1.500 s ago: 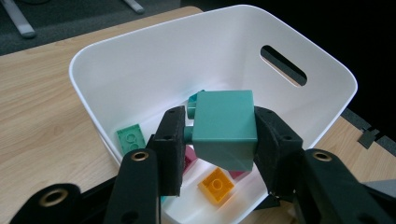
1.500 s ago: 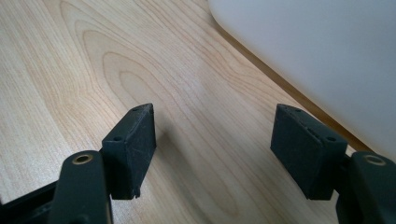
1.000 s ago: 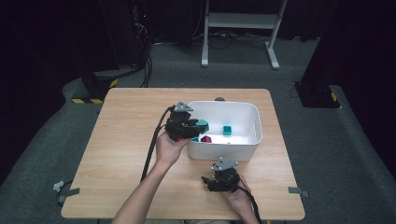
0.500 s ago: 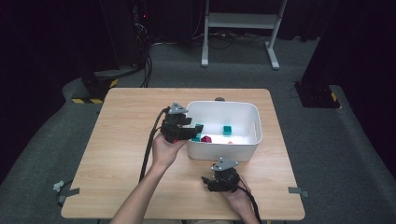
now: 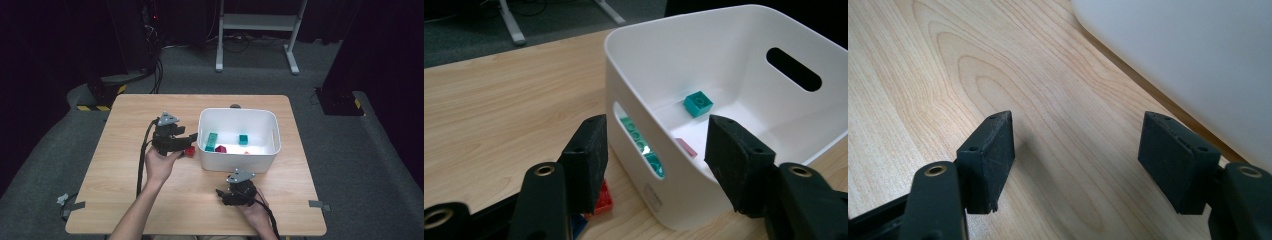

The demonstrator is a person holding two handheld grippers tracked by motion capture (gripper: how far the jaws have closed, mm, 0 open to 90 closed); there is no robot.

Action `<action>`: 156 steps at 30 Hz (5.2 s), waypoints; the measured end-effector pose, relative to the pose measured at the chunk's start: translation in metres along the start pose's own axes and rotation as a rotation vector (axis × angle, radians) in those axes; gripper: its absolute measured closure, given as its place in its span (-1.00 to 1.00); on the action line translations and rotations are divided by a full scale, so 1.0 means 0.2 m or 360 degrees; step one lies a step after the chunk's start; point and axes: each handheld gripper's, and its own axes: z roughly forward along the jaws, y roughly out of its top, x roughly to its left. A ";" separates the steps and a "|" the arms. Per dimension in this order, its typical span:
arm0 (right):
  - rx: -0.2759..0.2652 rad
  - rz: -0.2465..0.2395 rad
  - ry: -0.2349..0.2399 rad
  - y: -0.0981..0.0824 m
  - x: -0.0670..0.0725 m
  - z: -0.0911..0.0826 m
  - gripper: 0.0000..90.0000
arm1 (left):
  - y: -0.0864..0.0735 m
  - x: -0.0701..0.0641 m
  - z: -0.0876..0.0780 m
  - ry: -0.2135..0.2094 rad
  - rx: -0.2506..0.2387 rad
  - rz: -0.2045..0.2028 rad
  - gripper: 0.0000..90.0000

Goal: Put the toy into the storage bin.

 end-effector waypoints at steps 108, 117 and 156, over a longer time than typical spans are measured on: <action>-0.0001 0.0001 0.0001 0.00 0.00 0.00 -0.32 | -0.44 0.34 0.41 0.0305 0.0400 -0.0261 0.26; -0.0001 0.0000 0.0001 0.00 0.00 0.00 -0.32 | -0.41 0.33 0.37 0.0284 0.0375 -0.0240 0.26; -0.0001 0.0000 0.0001 0.00 0.00 0.00 -0.32 | -0.19 0.18 0.06 0.0066 0.0176 -0.0065 0.26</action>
